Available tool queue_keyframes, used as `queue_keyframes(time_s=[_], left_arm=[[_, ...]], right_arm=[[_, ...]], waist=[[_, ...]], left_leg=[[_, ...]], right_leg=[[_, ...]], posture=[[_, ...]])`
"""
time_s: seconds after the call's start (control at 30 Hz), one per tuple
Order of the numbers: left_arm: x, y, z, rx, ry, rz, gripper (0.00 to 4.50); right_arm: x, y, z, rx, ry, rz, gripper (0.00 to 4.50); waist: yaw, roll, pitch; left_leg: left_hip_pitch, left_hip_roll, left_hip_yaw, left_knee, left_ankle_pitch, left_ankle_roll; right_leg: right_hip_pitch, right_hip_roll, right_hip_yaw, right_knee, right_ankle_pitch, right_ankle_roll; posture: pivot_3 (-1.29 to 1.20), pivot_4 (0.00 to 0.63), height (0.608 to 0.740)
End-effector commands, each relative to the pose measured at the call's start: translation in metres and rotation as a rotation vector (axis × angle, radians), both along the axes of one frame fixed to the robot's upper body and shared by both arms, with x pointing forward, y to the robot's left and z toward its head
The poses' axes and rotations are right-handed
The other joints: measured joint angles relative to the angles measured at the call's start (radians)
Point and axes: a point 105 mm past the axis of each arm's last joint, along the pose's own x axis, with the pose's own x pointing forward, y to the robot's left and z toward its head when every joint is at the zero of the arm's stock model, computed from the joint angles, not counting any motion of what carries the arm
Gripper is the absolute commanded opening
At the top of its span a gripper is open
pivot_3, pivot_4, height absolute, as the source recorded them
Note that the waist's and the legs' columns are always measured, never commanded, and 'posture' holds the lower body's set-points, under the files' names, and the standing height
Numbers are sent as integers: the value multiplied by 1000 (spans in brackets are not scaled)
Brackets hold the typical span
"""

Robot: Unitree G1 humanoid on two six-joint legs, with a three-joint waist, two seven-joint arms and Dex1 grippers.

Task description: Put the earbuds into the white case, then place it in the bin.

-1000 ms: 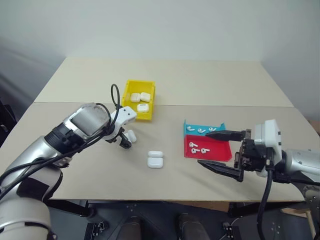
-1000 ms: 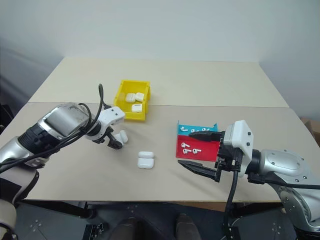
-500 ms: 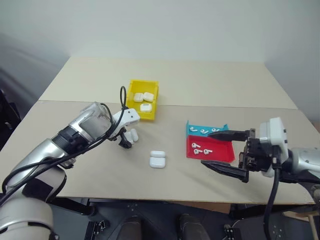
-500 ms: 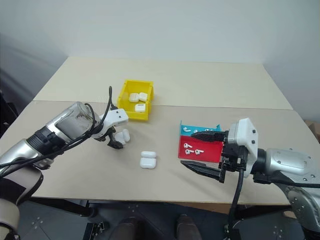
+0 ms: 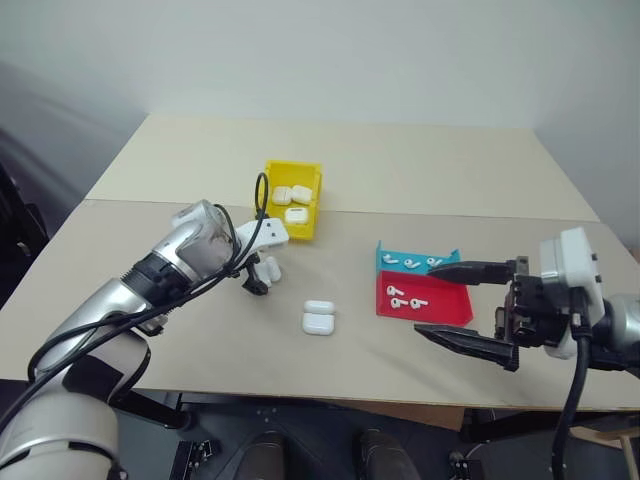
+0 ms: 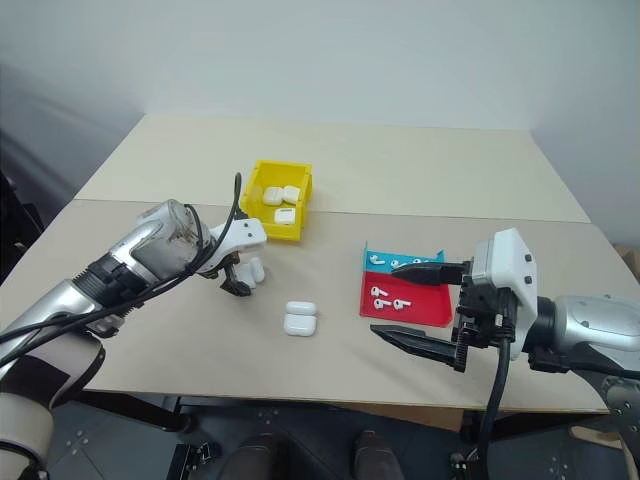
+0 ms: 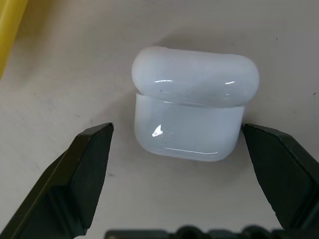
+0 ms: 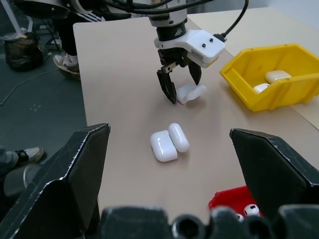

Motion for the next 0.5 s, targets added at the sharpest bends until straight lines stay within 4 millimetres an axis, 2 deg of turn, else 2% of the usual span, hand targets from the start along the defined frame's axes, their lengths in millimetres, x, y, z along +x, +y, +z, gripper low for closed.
queue_keyframes(time_s=[0.03, 0.43, 0.5], left_arm=[[-3, -12, -2, -8, 6, -49, 4500], [-4, -18, -1, -24, 30, -105, 4500], [-6, -18, -2, -26, 38, -109, 4119]], right_arm=[[-4, 1, 7, -4, -44, -4, 4480], [-3, 3, 7, 1, -53, -20, 4480], [-3, 3, 7, 2, -54, -21, 4500]], waist=[[0, 0, 0], [0, 0, 0], [-2, 0, 0]], left_leg=[[-1, 0, 0, 1, 0, 0], [-6, 0, -1, 7, -2, 4], [-7, 0, -1, 7, -2, 4]], right_leg=[[0, 0, 0, 0, 0, 0], [-1, 0, 0, 0, 1, 2], [-1, 0, 0, -1, 1, 2]], posture=[[0, 150, 740], [0, 150, 740], [0, 150, 740]])
